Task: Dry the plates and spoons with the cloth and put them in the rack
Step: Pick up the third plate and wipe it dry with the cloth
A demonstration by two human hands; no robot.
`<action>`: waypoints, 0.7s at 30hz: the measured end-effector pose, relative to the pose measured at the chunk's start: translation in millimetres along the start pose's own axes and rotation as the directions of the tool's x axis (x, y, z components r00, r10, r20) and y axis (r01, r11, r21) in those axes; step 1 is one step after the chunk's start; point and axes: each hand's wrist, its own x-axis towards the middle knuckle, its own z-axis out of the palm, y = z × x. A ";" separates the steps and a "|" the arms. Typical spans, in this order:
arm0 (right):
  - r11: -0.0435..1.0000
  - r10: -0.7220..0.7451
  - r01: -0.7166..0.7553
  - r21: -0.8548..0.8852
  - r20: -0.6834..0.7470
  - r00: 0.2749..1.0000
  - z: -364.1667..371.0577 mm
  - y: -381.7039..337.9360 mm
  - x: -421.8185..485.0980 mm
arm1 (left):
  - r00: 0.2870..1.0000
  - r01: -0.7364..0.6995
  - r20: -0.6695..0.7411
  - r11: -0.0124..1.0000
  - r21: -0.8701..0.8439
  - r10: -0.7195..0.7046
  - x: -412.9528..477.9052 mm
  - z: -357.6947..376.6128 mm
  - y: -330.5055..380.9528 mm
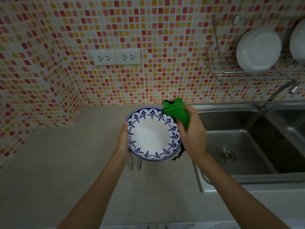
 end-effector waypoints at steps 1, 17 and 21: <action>0.982 -0.121 0.130 -0.138 0.069 0.990 6.9 -7.9 4.5 | 1.000 0.001 0.016 1.000 -0.003 -0.001 0.4 5.4 2.6; 0.676 -0.002 0.424 -0.603 0.574 0.819 44.1 14.7 40.9 | 0.992 -0.111 0.076 0.983 0.148 0.101 1.1 15.1 32.7; 0.756 0.135 0.411 -0.509 0.736 0.663 26.0 11.7 13.2 | 0.986 -0.155 -0.040 0.978 0.141 0.162 12.8 10.0 45.7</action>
